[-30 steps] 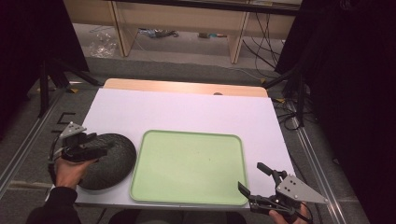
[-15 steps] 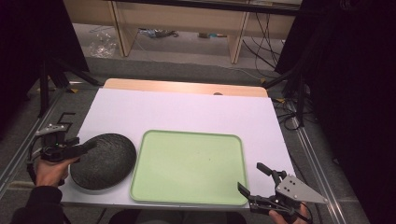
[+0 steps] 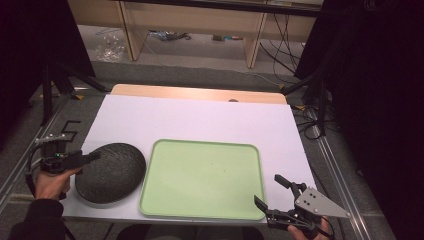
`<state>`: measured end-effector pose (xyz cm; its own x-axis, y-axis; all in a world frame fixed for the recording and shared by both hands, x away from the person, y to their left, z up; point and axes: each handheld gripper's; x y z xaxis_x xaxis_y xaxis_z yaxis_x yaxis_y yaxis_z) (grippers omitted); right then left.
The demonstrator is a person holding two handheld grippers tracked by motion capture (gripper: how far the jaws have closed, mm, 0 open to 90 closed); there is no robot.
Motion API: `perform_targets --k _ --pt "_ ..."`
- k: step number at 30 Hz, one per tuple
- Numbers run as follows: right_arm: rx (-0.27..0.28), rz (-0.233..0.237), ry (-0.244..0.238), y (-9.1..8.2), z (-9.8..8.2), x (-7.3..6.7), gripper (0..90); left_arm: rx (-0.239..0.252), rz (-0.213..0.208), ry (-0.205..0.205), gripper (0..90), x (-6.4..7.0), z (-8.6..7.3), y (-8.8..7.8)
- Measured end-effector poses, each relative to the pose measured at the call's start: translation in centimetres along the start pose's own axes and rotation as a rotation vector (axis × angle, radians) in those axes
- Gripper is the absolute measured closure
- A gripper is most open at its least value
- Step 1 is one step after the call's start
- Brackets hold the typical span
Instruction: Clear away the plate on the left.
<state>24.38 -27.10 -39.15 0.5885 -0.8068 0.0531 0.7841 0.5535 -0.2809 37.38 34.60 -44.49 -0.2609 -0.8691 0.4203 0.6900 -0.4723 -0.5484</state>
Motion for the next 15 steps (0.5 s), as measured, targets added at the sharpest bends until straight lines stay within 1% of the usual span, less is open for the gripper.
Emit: perform_targets --k 1,2,3,4,5,6,8,9,10,11,12,13,14,15 --pt "0.0 0.0 0.0 0.0 0.0 0.0 15.9 -0.006 0.001 -0.003 20.7 -0.2 0.0 0.0" --pt "0.018 -0.008 -0.02 0.1 0.0 0.1 15.8 -0.013 0.013 -0.001 20.7 -0.4 0.0 -0.1" --pt "0.019 -0.008 -0.019 0.1 0.0 0.1 15.8 -0.012 0.018 -0.003 20.7 -0.6 0.0 -0.1" --pt "0.019 -0.008 -0.019 0.1 0.0 0.1 15.8 -0.021 0.025 -0.006 20.7 -0.9 0.0 -0.2" --pt "0.017 -0.007 -0.019 0.1 0.0 0.1 15.8 -0.033 0.026 -0.021 20.7 -1.2 0.0 -0.3" --pt "0.016 -0.006 -0.02 0.1 0.0 0.1 15.9 -0.04 0.029 -0.022 20.7 -1.4 0.0 -0.4" --pt "0.019 -0.006 -0.019 0.1 0.0 0.1 15.8 -0.056 0.042 -0.03 20.8 -1.9 -0.1 -0.5" --pt "0.015 -0.005 -0.02 0.1 0.0 0.1 15.8 -0.065 0.059 -0.031 20.9 -2.1 -0.2 -0.5" --pt "0.015 -0.006 -0.02 0.1 0.0 0.1 15.8 -0.075 0.065 -0.034 21.0 -2.4 -0.3 -0.5" --pt "0.015 -0.006 -0.021 0.1 0.0 0.1 15.8 -0.087 0.061 -0.033 21.3 -2.6 -0.3 -0.5" --pt "0.014 -0.005 -0.021 0.1 0.0 0.1 15.9 -0.101 0.063 -0.048 21.5 -2.8 -0.4 -0.5" --pt "0.014 -0.001 -0.021 0.1 0.0 0.1 15.8 -0.109 0.063 -0.05 21.8 -3.0 -0.5 -0.4" --pt "0.018 -0.003 -0.019 0.2 0.0 0.1 15.8 -0.12 0.053 -0.063 22.3 -3.2 -0.6 -0.3" --pt "0.018 0.002 -0.015 0.2 0.0 0.0 15.8 -0.147 0.05 -0.056 24.0 -3.5 -0.6 -0.4"
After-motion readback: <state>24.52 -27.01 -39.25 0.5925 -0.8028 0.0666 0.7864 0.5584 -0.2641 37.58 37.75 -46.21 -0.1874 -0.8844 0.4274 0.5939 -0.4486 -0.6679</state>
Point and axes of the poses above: each handheld gripper's, and its own axes: y roughly forward along the jaws, z roughly out of its top, x roughly to its right, and after that the axes turned 6 degrees about -z, right-handed
